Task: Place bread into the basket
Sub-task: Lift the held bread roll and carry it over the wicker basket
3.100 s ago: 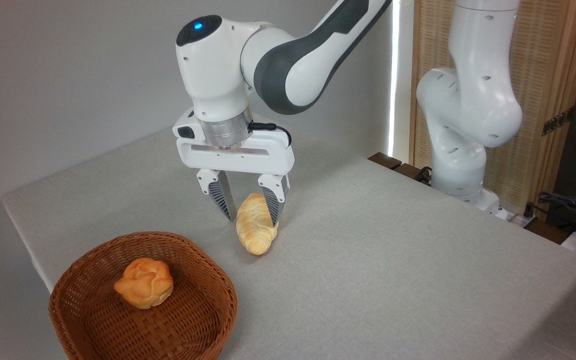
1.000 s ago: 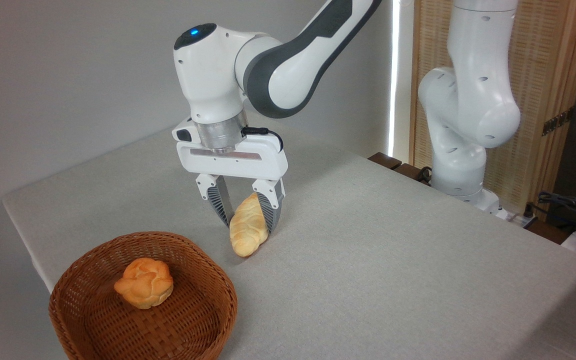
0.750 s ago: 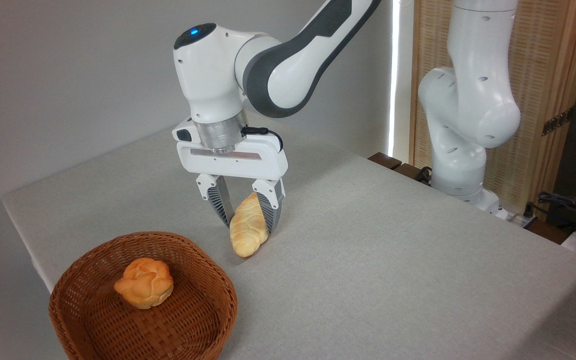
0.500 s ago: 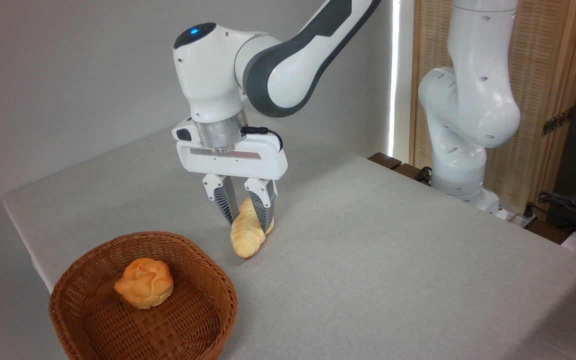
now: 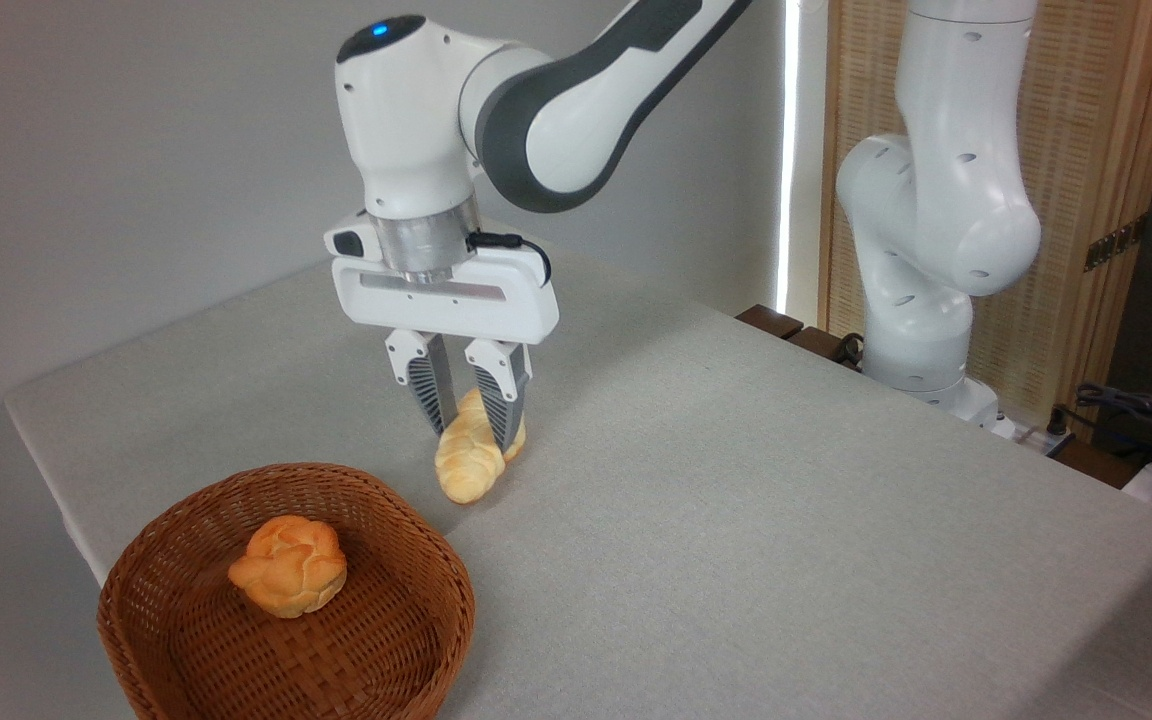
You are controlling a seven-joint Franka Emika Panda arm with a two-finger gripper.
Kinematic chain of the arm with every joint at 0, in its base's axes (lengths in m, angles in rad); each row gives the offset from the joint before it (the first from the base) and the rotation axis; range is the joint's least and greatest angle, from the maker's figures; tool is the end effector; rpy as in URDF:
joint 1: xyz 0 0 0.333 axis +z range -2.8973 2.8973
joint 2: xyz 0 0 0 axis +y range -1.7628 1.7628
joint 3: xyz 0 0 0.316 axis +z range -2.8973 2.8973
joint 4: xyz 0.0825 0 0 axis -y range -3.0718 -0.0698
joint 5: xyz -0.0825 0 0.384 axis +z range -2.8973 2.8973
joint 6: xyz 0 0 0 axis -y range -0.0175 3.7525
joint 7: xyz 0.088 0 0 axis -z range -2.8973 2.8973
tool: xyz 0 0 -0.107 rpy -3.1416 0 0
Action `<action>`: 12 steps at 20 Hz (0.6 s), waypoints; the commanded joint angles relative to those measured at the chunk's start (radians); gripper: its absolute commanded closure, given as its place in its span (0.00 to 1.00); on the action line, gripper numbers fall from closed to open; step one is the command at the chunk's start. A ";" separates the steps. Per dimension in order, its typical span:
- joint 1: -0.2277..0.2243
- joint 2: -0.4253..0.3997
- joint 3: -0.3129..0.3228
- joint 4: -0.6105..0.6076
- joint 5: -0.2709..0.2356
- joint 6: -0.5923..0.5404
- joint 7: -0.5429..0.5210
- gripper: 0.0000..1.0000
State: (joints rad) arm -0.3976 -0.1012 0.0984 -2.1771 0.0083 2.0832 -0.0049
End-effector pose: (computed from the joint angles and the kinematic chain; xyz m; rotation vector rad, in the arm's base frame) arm 0.4924 -0.1507 0.4355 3.1029 -0.4671 0.0100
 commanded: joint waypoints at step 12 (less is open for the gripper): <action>0.011 -0.002 0.075 0.152 -0.010 0.058 -0.003 0.37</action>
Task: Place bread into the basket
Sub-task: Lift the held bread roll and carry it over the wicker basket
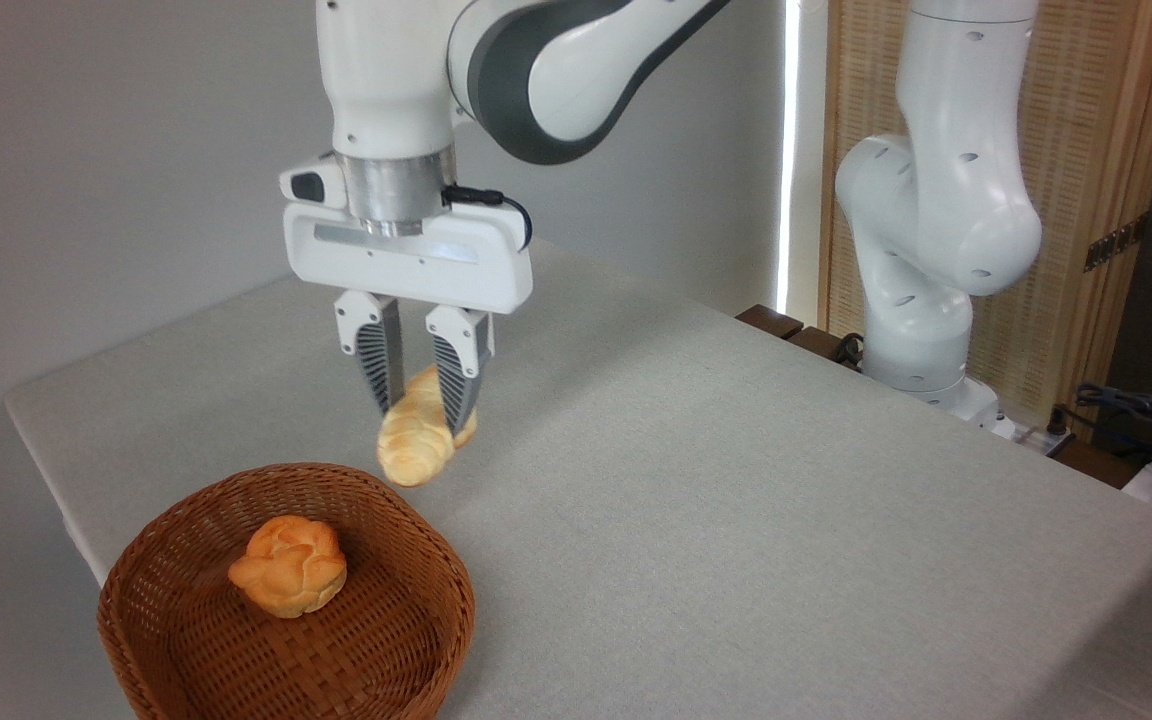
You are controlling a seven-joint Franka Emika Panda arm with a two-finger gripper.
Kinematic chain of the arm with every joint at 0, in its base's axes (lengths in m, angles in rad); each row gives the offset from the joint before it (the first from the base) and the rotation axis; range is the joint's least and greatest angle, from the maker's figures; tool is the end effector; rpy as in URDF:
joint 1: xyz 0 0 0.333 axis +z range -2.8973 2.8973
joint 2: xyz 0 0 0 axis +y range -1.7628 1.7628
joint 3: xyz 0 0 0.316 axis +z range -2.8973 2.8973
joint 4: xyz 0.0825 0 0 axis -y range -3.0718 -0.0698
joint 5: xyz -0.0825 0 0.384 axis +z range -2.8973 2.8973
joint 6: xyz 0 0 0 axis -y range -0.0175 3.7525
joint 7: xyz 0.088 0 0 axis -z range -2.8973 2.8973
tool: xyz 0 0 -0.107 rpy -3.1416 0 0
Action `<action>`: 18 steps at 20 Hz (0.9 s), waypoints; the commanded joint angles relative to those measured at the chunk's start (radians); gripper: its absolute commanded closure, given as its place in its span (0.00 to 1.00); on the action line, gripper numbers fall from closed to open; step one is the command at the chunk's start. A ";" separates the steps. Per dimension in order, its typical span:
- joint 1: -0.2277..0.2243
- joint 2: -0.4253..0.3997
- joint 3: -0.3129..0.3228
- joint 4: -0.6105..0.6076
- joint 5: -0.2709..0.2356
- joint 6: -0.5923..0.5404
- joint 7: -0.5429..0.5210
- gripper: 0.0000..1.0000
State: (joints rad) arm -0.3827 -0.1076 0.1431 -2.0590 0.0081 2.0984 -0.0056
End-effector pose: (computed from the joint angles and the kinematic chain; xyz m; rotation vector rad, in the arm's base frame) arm 0.5234 -0.1253 0.4964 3.0859 -0.3678 0.2239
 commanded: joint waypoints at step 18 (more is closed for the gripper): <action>-0.002 0.046 0.085 0.037 -0.163 0.439 -0.284 0.00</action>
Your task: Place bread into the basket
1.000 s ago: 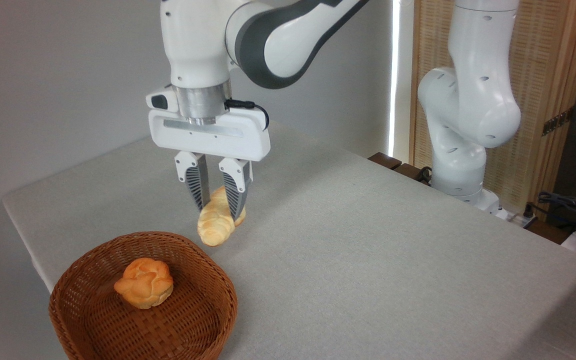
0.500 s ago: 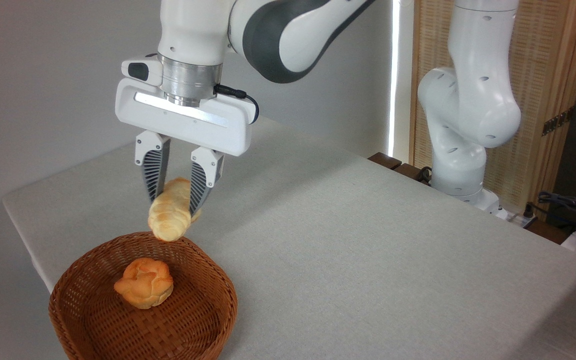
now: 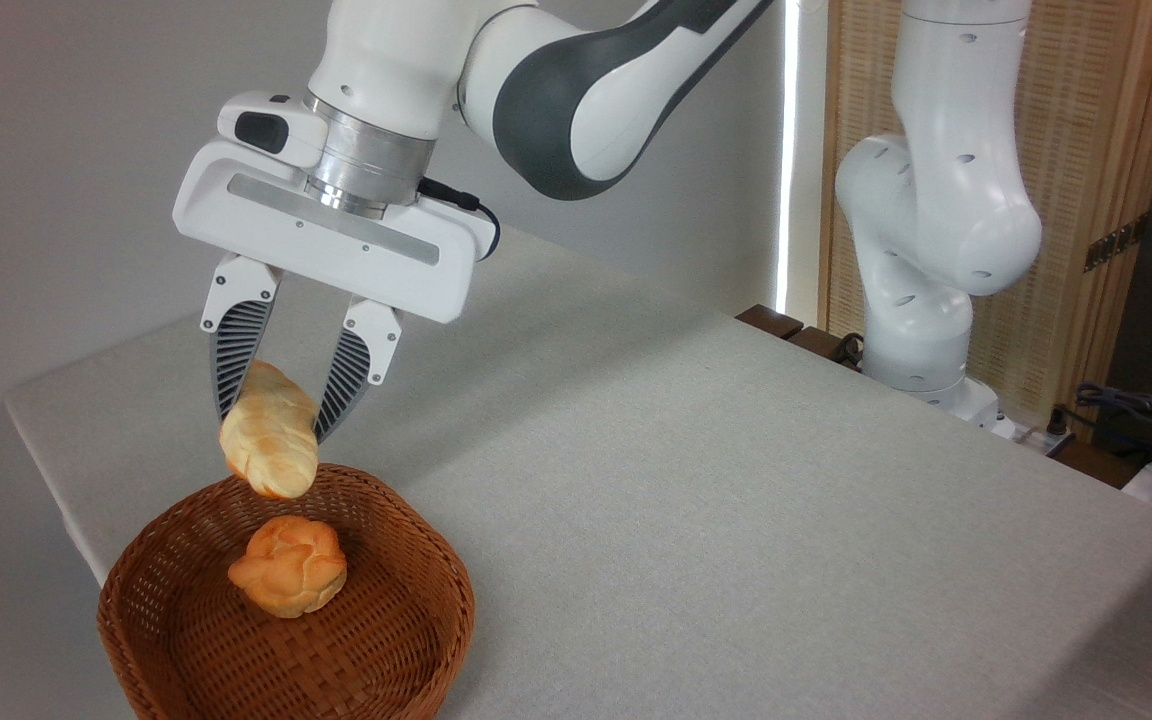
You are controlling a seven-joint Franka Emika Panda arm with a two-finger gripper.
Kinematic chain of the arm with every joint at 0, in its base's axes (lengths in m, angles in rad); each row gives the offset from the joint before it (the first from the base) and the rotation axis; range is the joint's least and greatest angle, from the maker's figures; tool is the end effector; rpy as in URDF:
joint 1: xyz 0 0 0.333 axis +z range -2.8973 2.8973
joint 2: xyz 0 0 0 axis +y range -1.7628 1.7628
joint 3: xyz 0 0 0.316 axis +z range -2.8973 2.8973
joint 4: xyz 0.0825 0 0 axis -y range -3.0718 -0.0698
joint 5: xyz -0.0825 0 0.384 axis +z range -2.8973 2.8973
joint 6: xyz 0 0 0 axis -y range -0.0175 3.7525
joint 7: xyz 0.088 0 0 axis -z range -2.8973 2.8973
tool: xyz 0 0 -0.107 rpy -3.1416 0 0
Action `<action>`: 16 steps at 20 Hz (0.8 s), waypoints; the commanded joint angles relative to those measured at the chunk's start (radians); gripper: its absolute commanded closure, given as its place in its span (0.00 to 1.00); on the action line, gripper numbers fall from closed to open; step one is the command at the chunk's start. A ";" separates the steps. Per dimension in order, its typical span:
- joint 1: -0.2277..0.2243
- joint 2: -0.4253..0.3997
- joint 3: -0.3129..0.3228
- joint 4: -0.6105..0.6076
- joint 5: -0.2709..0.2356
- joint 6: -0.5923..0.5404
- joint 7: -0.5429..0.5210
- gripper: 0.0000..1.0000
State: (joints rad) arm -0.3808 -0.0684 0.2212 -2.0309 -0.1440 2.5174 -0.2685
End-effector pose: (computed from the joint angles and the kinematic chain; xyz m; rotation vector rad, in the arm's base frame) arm 0.5719 -0.0879 0.5379 2.7910 0.2881 0.7373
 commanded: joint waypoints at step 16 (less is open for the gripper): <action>-0.006 0.006 0.006 0.009 0.084 -0.020 0.000 0.00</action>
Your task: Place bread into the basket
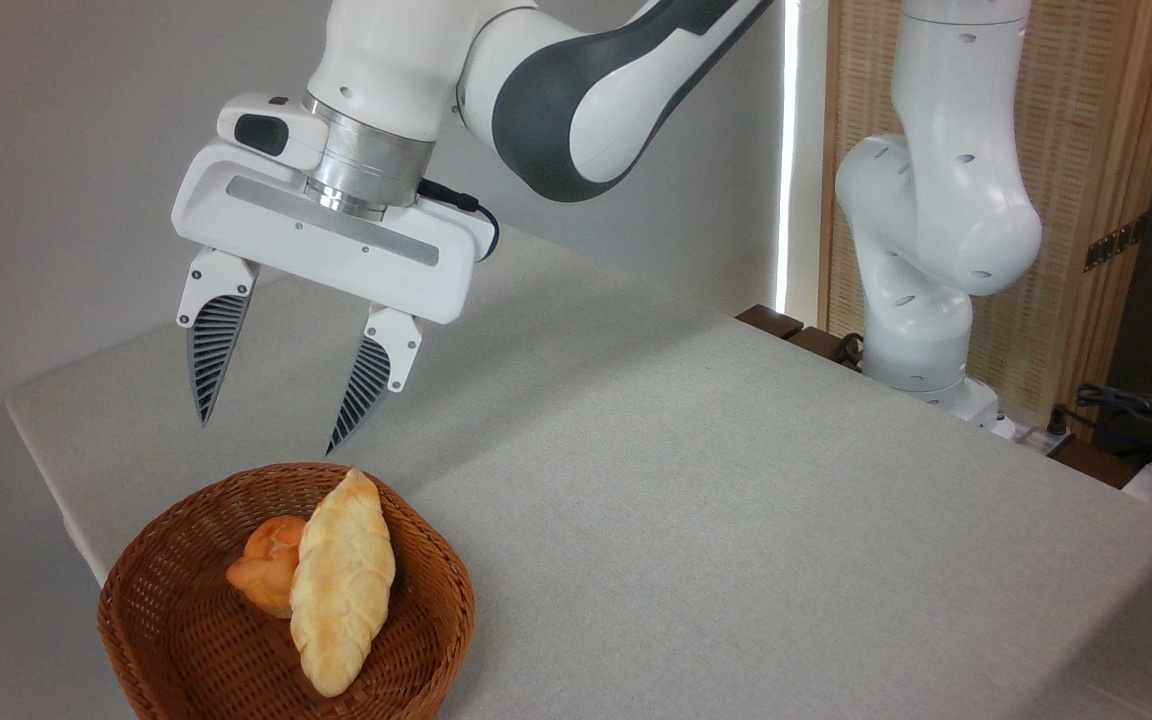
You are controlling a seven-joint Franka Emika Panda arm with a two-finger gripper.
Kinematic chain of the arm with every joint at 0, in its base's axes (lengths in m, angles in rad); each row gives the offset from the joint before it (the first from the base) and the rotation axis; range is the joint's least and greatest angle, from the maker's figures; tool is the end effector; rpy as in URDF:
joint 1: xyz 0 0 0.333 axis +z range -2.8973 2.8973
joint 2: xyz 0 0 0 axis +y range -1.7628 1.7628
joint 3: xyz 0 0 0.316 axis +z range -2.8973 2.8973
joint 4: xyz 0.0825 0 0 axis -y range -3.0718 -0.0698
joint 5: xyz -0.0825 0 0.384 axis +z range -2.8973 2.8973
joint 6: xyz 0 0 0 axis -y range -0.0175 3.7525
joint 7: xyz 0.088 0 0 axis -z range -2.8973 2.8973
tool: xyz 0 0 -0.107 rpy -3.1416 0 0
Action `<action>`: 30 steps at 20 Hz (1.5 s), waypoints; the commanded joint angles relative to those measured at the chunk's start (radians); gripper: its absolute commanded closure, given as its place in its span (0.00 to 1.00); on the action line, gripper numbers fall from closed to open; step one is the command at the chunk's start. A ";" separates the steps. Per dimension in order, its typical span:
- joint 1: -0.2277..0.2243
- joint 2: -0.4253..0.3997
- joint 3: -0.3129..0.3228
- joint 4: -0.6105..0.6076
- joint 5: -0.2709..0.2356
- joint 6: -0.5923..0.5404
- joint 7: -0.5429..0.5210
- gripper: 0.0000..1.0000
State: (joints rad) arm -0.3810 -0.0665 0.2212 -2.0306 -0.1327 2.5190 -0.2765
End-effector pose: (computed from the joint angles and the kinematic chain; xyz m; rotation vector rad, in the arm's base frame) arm 0.5723 -0.0883 0.5372 2.7972 0.2896 0.7408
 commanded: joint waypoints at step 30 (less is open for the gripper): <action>-0.006 -0.009 0.044 0.138 0.081 -0.661 1.016 0.00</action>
State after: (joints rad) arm -0.3872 -0.0687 0.2187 -1.9311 0.0125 1.8969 0.7041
